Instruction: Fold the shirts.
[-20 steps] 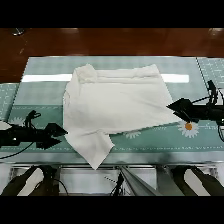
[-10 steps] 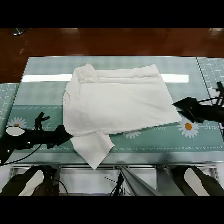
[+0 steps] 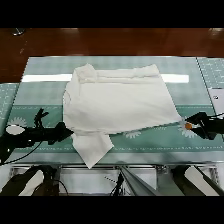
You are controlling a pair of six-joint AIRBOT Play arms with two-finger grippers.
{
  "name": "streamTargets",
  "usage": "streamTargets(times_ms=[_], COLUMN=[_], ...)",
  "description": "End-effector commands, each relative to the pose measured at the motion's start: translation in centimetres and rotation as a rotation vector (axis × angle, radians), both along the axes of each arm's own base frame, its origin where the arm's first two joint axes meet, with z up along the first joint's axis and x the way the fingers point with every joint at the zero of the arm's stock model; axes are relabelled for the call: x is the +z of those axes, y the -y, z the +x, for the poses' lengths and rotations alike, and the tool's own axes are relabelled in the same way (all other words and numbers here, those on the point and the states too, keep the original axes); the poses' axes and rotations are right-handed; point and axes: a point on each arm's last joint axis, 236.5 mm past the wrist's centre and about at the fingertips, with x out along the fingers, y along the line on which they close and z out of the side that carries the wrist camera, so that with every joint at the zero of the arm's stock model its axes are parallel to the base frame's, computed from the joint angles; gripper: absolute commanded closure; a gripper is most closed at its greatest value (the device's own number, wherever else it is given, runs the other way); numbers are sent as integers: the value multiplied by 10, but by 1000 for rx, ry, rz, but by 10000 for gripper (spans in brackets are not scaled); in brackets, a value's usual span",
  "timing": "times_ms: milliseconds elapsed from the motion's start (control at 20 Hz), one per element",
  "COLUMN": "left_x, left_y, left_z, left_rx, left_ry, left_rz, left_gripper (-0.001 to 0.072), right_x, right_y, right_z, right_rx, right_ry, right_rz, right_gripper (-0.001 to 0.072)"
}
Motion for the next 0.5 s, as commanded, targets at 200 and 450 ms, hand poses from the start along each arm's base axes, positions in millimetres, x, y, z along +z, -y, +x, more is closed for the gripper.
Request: streamTargets(times_ms=[200,450], left_x=[1,1], left_y=[0,0], left_z=[2,2], left_rx=[2,3], left_ry=[6,6], left_rz=[-1,-1], left_gripper=[685,685], right_x=[-12,-28], right_y=[-14,-42], right_z=[46,64], right_rx=[-28,142], right_ry=[92,16], right_rz=[210,197], right_gripper=[92,92])
